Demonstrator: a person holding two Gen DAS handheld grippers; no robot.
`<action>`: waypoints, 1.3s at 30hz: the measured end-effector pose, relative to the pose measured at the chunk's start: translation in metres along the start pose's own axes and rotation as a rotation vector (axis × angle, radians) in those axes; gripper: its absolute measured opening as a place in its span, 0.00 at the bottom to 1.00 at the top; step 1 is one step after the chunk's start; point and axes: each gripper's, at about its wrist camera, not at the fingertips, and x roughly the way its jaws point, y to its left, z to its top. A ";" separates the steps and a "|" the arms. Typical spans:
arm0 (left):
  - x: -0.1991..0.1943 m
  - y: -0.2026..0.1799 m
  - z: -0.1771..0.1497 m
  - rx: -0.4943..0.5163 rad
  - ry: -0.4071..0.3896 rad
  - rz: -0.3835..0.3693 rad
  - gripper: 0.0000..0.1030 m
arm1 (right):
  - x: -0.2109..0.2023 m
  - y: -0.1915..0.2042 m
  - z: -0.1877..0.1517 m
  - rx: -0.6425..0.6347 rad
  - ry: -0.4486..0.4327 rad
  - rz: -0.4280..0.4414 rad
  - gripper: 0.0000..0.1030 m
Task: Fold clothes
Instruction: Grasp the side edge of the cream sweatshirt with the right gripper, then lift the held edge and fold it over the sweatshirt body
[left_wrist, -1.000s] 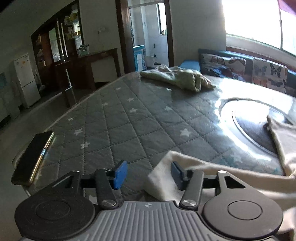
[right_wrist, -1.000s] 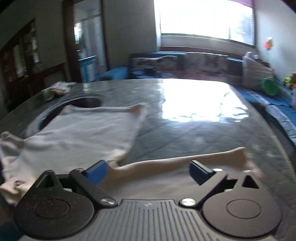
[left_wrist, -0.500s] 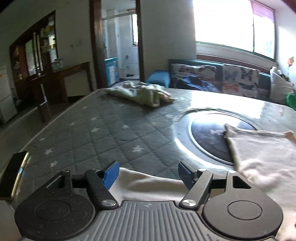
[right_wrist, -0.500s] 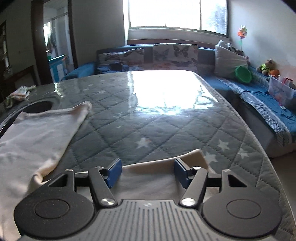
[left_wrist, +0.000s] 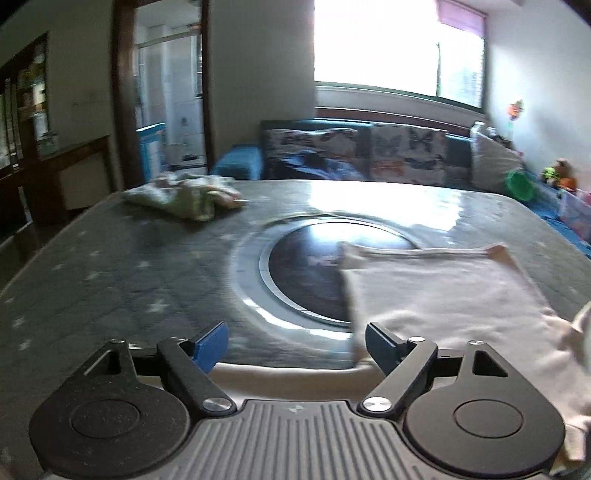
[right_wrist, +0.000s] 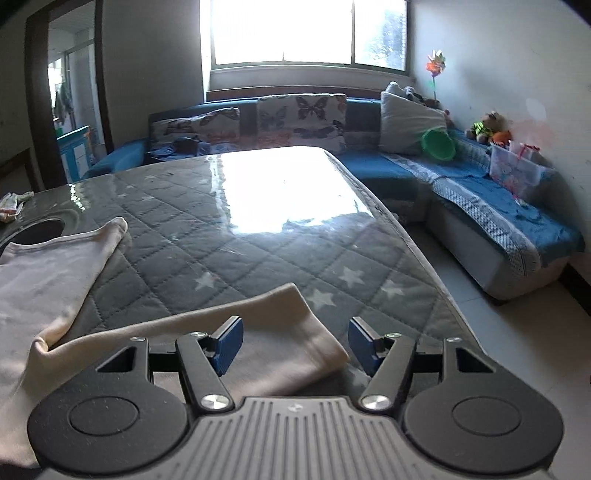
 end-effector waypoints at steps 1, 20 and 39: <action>0.000 -0.006 -0.001 0.010 0.001 -0.016 0.84 | 0.001 -0.001 -0.001 0.003 0.002 0.000 0.63; 0.006 -0.101 -0.008 0.157 0.028 -0.260 0.87 | 0.000 -0.016 -0.014 0.117 0.007 0.024 0.16; 0.002 -0.183 -0.036 0.342 0.070 -0.474 0.87 | -0.072 -0.014 0.011 0.158 -0.173 0.153 0.08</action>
